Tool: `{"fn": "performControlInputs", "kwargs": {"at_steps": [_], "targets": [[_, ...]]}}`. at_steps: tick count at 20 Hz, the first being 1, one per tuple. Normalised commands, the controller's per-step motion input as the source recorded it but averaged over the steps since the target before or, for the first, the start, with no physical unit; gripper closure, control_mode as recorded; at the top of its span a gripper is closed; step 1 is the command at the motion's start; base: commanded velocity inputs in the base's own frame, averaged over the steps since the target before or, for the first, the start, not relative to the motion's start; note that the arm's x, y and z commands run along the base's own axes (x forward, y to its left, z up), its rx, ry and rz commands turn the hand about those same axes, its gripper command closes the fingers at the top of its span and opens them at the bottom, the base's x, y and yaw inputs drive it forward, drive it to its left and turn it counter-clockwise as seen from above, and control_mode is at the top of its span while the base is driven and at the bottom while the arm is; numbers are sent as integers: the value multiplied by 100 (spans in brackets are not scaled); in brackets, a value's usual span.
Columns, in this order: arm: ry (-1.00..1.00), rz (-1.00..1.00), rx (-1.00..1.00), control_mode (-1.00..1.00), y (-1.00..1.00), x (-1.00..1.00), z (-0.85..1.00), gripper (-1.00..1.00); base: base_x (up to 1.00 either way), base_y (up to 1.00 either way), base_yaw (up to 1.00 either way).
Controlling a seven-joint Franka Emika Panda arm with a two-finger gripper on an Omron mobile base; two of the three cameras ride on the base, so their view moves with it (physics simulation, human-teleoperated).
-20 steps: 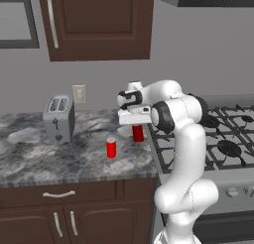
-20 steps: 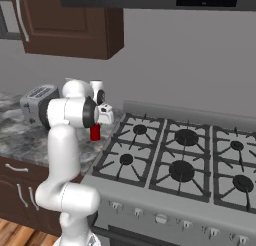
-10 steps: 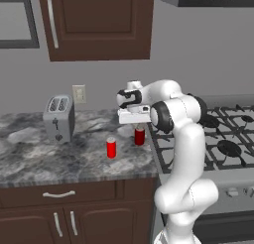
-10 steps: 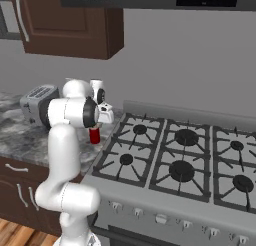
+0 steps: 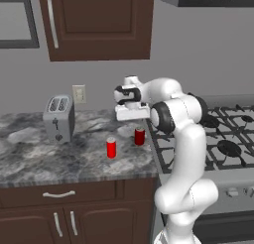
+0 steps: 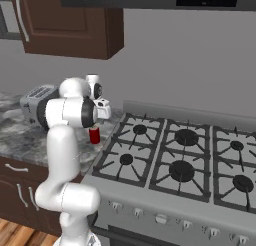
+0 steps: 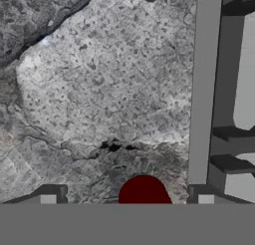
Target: Four empty soda cans are scattered around the kitchen. Gather all the cans and cluster them next to the stove for recycling.
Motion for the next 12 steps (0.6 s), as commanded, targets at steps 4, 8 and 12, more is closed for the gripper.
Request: {"fn": "performControlInputs", "kwargs": {"at_steps": [4,8,12], "targets": [[0,0,-3,-100,44,-29,60,-100,0,0,0],[1,4,1,-100,52,-87,13,-100,0,0,0],[5,11,2,-100,49,-86,12,-100,0,0,0]]}}
